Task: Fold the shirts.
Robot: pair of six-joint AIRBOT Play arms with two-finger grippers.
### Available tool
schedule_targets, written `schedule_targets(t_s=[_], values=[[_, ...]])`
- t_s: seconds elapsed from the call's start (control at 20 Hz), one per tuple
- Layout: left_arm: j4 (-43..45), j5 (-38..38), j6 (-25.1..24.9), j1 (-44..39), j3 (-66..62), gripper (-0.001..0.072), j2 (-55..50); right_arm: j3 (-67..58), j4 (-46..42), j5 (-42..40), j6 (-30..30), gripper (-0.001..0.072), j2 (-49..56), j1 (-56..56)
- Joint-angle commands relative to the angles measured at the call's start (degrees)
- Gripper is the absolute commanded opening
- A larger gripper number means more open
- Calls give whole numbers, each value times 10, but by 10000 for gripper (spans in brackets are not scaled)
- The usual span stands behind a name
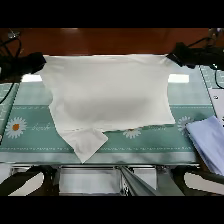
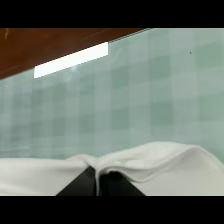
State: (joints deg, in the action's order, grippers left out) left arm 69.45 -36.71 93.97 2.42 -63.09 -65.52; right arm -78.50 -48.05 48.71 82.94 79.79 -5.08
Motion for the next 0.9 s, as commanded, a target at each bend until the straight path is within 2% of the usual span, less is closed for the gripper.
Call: schedule_targets(t_s=[0.0,0.05,0.1,0.15,0.25,0.35,0.4,0.5,0.55,0.6,0.7,0.8,0.85], values=[[-45,43,19,-17,3,38,-55,-79,106,-18,5,23,124,1],[-55,42,19,-20,3,108,-60,-91,114,-16,22,177,142,0],[-56,33,18,-21,3,460,-60,-97,111,-8,48,629,153,-4],[-54,10,8,-15,2,707,-59,-100,112,12,48,633,155,-12],[-49,-106,-64,21,-15,706,-58,-101,110,89,32,632,148,-49],[-30,-238,-94,83,-21,703,-58,-101,69,201,22,632,130,-105],[-17,-304,-82,120,-18,701,-58,-100,10,265,13,631,115,-132],[-14,-405,-81,199,16,700,-53,-86,-174,361,0,630,78,-169],[-19,-435,-92,237,48,700,-44,-54,-256,369,3,630,47,-189],[-29,-439,-103,269,88,700,-28,-8,-280,343,29,630,11,-215],[-104,-388,-130,325,197,700,22,124,-228,248,65,630,-76,-267],[-211,-348,-185,359,309,701,64,255,-179,183,29,630,-161,-274],[-229,-342,-203,368,354,701,75,313,-148,170,2,630,-198,-274]])
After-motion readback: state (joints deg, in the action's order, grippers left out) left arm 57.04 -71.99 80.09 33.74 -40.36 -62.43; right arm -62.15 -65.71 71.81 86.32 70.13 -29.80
